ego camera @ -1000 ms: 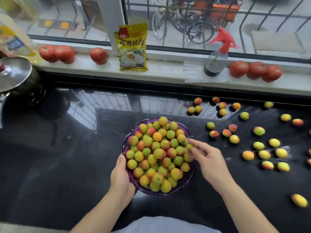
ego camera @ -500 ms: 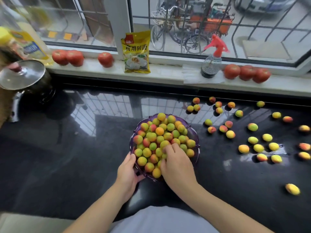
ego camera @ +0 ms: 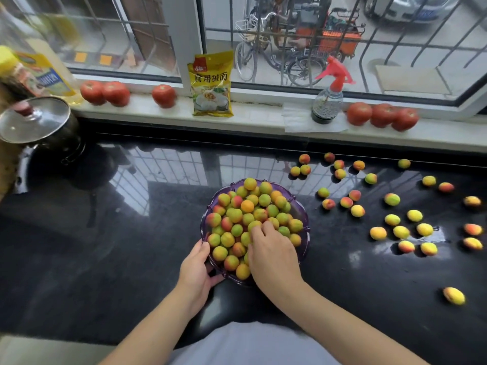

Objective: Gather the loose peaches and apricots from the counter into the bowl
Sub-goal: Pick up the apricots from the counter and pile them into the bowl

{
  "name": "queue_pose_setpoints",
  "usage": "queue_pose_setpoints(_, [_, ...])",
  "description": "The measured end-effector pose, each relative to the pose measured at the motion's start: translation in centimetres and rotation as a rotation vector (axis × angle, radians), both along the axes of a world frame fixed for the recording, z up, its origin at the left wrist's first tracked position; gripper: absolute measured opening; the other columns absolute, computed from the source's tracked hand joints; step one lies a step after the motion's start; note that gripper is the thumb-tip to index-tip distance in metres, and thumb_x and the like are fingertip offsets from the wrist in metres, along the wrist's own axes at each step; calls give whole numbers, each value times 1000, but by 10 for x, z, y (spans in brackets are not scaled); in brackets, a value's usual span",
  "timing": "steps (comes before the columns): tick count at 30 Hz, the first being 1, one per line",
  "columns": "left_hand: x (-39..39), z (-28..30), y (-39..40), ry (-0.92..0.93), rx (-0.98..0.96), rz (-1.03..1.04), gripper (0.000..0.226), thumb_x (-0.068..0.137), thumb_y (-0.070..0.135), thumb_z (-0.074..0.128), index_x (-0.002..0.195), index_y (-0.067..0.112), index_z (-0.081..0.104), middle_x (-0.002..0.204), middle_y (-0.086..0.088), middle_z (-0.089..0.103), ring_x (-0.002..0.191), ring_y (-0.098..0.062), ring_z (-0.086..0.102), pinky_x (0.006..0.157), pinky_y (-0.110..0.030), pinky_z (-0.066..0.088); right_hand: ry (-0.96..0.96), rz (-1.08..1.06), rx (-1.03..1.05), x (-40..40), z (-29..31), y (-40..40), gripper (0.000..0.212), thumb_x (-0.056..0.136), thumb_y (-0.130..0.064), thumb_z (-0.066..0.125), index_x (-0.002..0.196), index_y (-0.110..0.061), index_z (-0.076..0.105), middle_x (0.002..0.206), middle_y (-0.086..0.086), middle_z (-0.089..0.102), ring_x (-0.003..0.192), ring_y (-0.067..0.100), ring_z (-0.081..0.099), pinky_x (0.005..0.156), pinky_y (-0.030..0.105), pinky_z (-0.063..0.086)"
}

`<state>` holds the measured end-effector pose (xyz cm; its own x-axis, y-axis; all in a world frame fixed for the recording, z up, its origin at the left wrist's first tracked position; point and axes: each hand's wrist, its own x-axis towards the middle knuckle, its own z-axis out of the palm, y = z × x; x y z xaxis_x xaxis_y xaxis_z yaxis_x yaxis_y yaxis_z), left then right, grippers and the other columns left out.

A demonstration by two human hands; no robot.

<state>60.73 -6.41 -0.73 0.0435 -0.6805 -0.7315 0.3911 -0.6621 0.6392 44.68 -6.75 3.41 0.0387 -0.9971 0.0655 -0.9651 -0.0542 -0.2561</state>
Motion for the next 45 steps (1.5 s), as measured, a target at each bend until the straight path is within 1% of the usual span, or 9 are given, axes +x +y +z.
queue_pose_setpoints(3, [3, -3, -2, -16, -15, 2, 33, 112, 25, 38, 131, 31, 64, 125, -3, 75, 120, -33, 67, 82, -47, 58, -150, -23, -24, -23, 12, -1, 13, 94, -34, 63, 94, -22, 59, 94, -3, 55, 69, 21, 55, 57, 36, 48])
queue_pose_setpoints(7, [6, -7, -3, -87, -74, -40, 34, 112, 20, 39, 130, 34, 65, 124, 2, 75, 119, -29, 68, 95, -54, 57, -400, -345, -41, -95, 4, -15, 5, 95, -19, 60, 95, -21, 65, 97, -4, 59, 87, 20, 58, 76, 36, 46])
queue_pose_setpoints(10, [7, -8, -3, -184, -163, -127, 39, 113, 18, 36, 140, 34, 59, 130, 6, 73, 122, -22, 67, 101, -53, 56, -282, -477, 143, -143, -25, -22, 18, 96, -15, 56, 112, -18, 65, 114, 3, 57, 97, 33, 60, 82, 41, 46])
queue_pose_setpoints(15, [10, -13, -3, -257, -236, -236, 44, 113, 16, 33, 149, 34, 51, 138, 7, 68, 126, -18, 65, 107, -54, 52, -73, -348, 175, -166, -49, -51, 42, 96, -15, 58, 137, -13, 50, 133, 10, 45, 92, 41, 61, 70, 38, 42])
queue_pose_setpoints(25, [13, -7, -3, -238, -207, -262, 40, 113, 21, 34, 143, 39, 54, 131, 12, 71, 119, -14, 69, 90, -39, 60, -125, -487, 191, -163, -69, -88, 25, 97, -16, 63, 113, -4, 48, 118, 21, 51, 98, 46, 60, 71, 41, 43])
queue_pose_setpoints(30, [12, -5, -3, -213, -192, -260, 37, 113, 22, 34, 137, 41, 55, 126, 14, 74, 113, -12, 71, 78, -30, 61, -406, -519, 263, -143, -63, -56, 36, 95, -19, 65, 130, -19, 56, 120, 11, 54, 106, 30, 59, 90, 37, 45])
queue_pose_setpoints(34, [14, -5, -2, -214, -193, -276, 37, 113, 24, 34, 139, 40, 54, 130, 10, 72, 117, -17, 70, 84, -35, 60, -919, -703, 112, -127, -36, -19, 30, 95, -15, 65, 112, -40, 66, 118, 4, 65, 100, 16, 68, 83, 30, 52])
queue_pose_setpoints(38, [15, -3, -2, -224, -205, -298, 36, 113, 23, 34, 139, 40, 53, 128, 10, 73, 113, -15, 72, 76, -29, 62, -1169, -506, 172, -117, 16, 2, 43, 94, -7, 69, 127, -34, 68, 109, -4, 72, 100, 8, 69, 80, 21, 53])
queue_pose_setpoints(45, [17, -8, 0, -233, -218, -310, 37, 114, 27, 34, 144, 38, 52, 132, 9, 71, 119, -18, 69, 85, -36, 61, -880, -221, 207, -102, 38, 21, 44, 87, -14, 78, 121, -38, 64, 102, -13, 68, 94, 8, 66, 83, 24, 56])
